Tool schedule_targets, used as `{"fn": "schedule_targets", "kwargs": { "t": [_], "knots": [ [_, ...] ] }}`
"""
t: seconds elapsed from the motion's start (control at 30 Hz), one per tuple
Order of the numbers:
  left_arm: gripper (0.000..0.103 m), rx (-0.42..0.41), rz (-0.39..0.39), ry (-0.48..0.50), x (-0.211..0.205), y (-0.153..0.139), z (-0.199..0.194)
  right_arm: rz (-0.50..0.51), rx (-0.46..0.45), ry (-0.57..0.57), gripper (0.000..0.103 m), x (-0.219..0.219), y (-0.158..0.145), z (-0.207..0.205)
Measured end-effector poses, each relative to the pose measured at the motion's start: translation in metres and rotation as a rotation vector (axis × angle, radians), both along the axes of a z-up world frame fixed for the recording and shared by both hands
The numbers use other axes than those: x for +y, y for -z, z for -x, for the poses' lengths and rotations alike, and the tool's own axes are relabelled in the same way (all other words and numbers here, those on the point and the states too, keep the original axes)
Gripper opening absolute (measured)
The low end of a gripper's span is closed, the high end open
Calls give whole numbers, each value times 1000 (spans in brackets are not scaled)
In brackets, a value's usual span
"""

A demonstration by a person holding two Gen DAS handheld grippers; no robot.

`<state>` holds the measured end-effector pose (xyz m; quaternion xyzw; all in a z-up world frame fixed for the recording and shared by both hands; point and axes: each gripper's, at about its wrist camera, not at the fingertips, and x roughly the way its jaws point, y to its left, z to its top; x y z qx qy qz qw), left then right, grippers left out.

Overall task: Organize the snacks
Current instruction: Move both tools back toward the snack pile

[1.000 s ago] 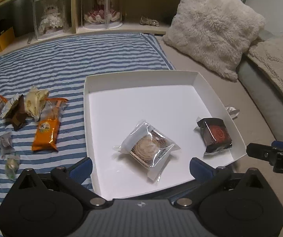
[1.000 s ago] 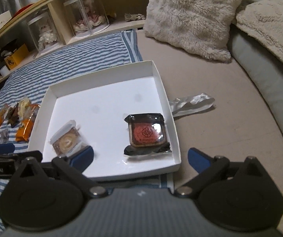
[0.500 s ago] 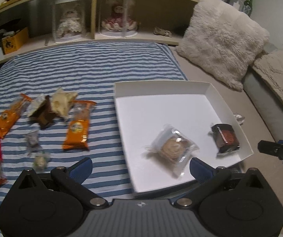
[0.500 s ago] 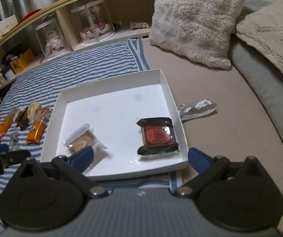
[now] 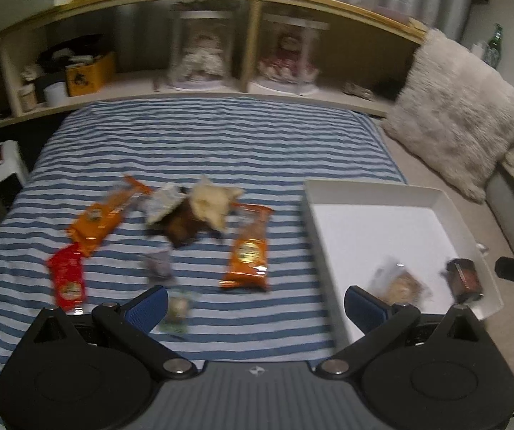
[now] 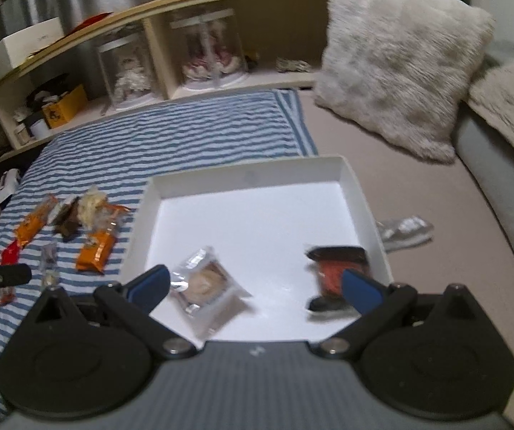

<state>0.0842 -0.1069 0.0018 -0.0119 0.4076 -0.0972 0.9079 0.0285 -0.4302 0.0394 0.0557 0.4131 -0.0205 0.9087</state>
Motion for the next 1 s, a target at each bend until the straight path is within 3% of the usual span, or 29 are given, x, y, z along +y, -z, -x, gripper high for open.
{"fn": "schedule_targets", "kwargs": {
  "t": [0.23,0.63,0.83,1.0],
  "knots": [
    [103,-2,-18,-77,54,2,-4,-28,-25,-53,103,42,-1,-20],
    [103,27,-6,-227,134,24,-20,-87,-30,-165,103,126,22,-54],
    [103,34,9,-283,163,38,-31,-104,-45,-230,103,171,41,-70],
    [103,48,-36,-320,174,53,-50,-96,-48,-293,103,207,55,-80]
  ]
}}
